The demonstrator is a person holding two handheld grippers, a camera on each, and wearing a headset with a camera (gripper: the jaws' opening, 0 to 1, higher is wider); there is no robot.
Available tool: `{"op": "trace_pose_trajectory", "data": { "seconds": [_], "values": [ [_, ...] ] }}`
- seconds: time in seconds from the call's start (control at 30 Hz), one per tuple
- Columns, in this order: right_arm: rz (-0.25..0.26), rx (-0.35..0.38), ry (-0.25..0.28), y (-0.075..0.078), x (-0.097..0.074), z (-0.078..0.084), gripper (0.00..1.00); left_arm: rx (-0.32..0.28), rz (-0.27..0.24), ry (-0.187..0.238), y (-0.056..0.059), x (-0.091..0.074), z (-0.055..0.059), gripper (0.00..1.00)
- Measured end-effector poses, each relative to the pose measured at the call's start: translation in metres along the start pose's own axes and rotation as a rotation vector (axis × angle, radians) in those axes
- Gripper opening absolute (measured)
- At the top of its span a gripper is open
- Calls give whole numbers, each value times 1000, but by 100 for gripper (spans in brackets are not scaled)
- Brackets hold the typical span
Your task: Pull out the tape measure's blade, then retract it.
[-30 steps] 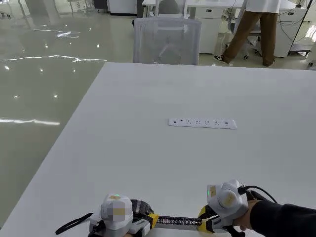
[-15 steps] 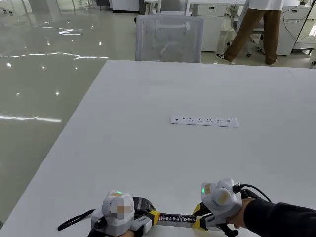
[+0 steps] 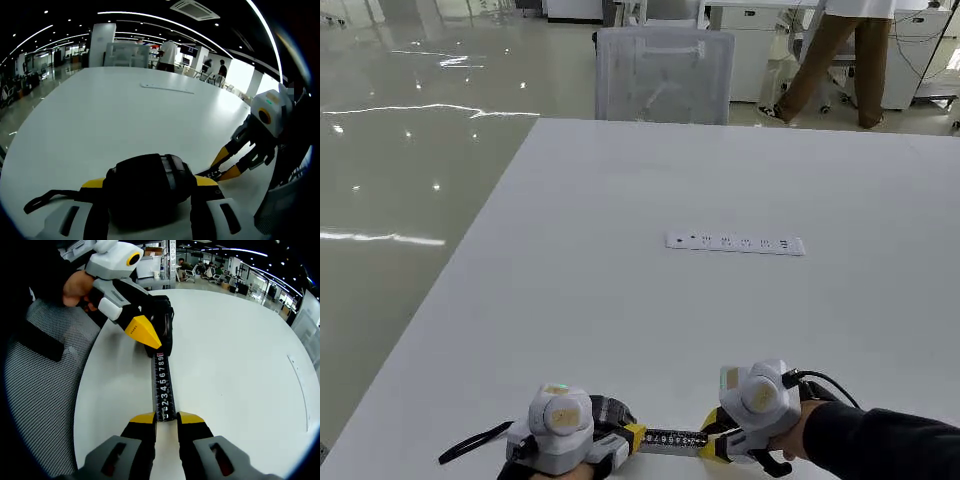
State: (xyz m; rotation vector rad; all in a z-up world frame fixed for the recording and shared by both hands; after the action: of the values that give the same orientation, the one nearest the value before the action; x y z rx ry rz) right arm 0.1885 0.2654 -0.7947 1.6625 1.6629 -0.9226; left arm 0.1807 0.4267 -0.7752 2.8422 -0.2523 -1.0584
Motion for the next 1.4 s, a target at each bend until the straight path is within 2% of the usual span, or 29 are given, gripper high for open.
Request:
{"op": "trace_pose_trajectory", "data": {
  "seconds": [0.67, 1.4],
  "values": [
    [3, 10, 35, -2, 12, -16, 12, -11, 3, -3, -1, 0, 0, 62],
    [-1, -20, 72, -3, 25, -35, 13, -20, 2, -4, 0, 0, -1, 62]
  ]
}}
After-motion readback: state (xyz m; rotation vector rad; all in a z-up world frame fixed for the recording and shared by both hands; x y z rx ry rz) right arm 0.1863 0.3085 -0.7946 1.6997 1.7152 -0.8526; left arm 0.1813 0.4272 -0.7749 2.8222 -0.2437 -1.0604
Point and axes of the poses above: the centre of the closed fingertips' face, and the gripper's own axes: x roughly forward along the fingers, y roughly to its right, z roughly out of its underside, the point moved 4 cm from there along -x, roughly backward along the fingers, and after that the axes turned 3 degrees about -z, right-handed, at the moved point
